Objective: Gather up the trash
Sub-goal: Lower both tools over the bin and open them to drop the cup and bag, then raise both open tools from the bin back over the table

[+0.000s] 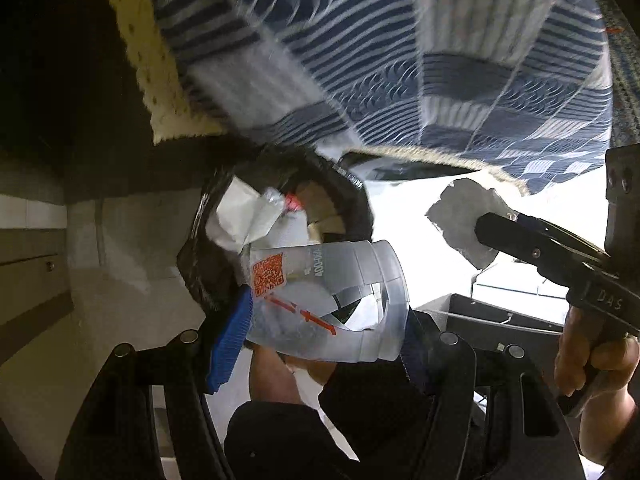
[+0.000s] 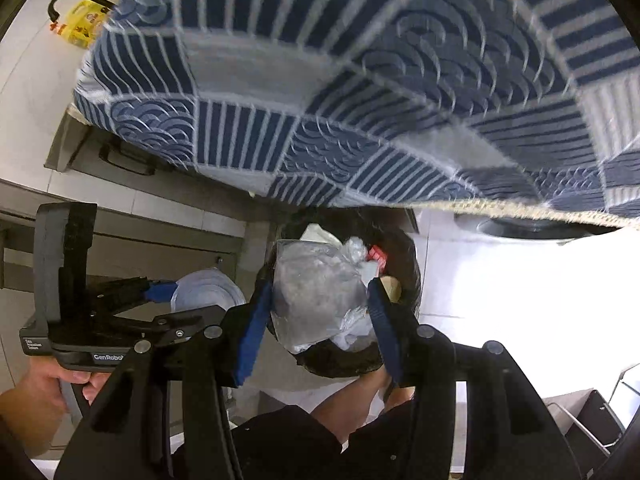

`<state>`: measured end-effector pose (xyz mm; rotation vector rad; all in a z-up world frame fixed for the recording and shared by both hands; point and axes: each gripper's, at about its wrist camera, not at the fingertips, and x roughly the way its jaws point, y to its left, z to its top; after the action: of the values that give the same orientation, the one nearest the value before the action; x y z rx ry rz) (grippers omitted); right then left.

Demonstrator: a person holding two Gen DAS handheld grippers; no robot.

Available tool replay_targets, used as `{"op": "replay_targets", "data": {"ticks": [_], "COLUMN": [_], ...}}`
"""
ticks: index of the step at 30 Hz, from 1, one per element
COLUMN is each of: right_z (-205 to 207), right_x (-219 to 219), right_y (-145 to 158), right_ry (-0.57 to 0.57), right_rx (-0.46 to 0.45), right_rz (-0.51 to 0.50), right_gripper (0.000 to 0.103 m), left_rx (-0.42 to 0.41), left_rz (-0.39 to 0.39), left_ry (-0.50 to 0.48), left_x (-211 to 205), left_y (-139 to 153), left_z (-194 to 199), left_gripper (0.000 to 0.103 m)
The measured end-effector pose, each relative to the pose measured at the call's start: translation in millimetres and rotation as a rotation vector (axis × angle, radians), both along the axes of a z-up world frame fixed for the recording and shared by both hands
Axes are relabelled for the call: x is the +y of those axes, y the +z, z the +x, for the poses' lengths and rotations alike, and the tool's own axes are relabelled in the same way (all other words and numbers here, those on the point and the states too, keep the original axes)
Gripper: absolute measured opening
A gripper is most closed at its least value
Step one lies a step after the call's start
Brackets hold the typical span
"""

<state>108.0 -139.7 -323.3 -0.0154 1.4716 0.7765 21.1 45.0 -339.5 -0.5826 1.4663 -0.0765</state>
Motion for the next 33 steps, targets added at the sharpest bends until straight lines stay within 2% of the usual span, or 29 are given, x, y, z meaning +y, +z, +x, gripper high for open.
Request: {"op": "replay_targets", "data": {"ticks": [12,18,22,24,26,27,29,33], "right_z": [-8.9,-10.7,-12.9,-13.3,-13.2,-13.5,-14.1,-15.4], "right_x": [-12.9,-15.7,-19.4,-21.2,-21.7,-21.7,-22.9,-25.9], "right_y": [-43.6,-62.0,-65.1,-63.5,-58.6,-55.6,-51.4,-41.6], "right_ry": [-0.036,-0.053,-0.085,-0.102,-0.105,-0.103,-0.11,-0.115], "right_rx": [0.078,0.108,0.129,0.133,0.13,0.125,0.128,0.128], "right_rz": [-0.04,-0.047,-0.029,-0.013,-0.001,-0.002,0.004,0.006], "right_gripper": [0.05,0.051,0.054,0.064,0.068,0.068,0.07,0.07], "left_rx": [0.053,0.057,0.071,0.084,0.081,0.073,0.064,0.055], "left_rz": [-0.013,-0.012,-0.006,0.022,0.028,0.032,0.052,0.062], "left_ry": [-0.005,0.013,0.009,0.002,-0.002,-0.004,0.003,0.025], "left_x": [-8.8,-3.9,-2.5,-3.1,-2.3,-1.8,0.8,6.0], "left_y": [-53.8,-66.3,-69.0,-68.3,-64.8,-61.8,-56.1,-44.5], "left_z": [-3.8,-4.3,-2.9,-3.3,-4.2,-4.6,-5.3,-7.1], "left_gripper": [0.065,0.065,0.065,0.067,0.072,0.078,0.083,0.083]}}
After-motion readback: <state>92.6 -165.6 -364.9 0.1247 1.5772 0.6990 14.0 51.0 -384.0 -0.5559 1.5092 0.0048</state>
